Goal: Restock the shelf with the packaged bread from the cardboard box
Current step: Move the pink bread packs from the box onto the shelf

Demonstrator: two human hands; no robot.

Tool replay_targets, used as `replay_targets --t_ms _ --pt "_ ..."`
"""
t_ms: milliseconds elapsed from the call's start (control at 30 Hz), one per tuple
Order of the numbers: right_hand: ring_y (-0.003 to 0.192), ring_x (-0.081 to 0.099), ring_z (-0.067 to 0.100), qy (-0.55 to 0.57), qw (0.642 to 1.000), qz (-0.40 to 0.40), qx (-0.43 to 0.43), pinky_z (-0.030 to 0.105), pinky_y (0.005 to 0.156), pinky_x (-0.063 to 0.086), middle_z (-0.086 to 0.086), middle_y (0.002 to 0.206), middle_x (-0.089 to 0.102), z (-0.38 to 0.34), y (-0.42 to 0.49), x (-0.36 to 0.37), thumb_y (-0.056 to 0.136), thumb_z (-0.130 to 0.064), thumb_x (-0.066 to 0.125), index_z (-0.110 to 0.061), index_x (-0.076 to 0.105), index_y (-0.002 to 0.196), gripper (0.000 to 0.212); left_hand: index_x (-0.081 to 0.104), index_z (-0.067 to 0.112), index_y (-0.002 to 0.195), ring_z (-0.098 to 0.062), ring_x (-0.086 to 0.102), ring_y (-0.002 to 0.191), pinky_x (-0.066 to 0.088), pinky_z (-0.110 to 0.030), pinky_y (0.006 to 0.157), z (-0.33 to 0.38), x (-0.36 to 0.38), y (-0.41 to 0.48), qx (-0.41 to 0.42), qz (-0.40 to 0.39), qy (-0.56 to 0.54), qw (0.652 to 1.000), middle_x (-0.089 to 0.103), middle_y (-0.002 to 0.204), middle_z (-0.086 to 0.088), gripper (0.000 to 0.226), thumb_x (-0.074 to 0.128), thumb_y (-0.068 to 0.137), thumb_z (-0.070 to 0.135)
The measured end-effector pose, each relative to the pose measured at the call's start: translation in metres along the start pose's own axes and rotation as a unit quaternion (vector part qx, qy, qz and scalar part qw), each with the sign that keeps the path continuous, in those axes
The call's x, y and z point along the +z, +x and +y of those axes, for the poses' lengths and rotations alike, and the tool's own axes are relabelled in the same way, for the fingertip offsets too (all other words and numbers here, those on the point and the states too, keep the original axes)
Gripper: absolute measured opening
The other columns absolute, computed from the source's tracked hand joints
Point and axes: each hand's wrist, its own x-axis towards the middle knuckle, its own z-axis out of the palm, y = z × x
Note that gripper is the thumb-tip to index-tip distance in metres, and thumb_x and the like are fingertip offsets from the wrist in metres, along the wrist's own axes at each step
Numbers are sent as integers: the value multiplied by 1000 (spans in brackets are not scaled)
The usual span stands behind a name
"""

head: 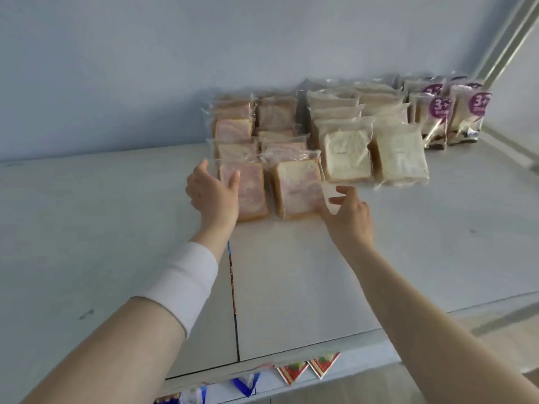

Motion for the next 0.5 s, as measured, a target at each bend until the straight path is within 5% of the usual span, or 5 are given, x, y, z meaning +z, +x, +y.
replay_targets --t_ms 100,233,367,500 --pt "124 39 25 -51 998 14 -15 35 100 32 5 132 49 11 -16 -31 86 -33 61 -15 40 131 53 39 8 134 -33 34 128 26 -41 102 23 -13 -27 216 -34 106 970 40 137 -17 55 60 87 27" --pt "126 34 31 -176 983 31 -36 40 101 33 12 136 39 49 -42 -100 84 -29 64 -16 39 133 57 37 13 133 -30 34 125 32 -40 99 91 13 -90 455 -197 269 826 38 135 -13 53 56 87 34" --pt "125 32 31 -281 957 62 -26 43 96 38 10 135 35 114 -63 -197 82 -26 65 -18 40 131 56 36 16 131 -29 37 121 35 -41 94 171 69 -193 573 -265 309 711 40 131 -11 47 52 89 31" --pt "124 31 32 -336 938 81 32 46 94 42 10 131 34 213 -94 -302 82 -20 63 -17 41 128 51 40 15 127 -30 39 117 38 -41 89 237 138 -314 609 -313 283 672 43 127 -12 42 51 89 27"
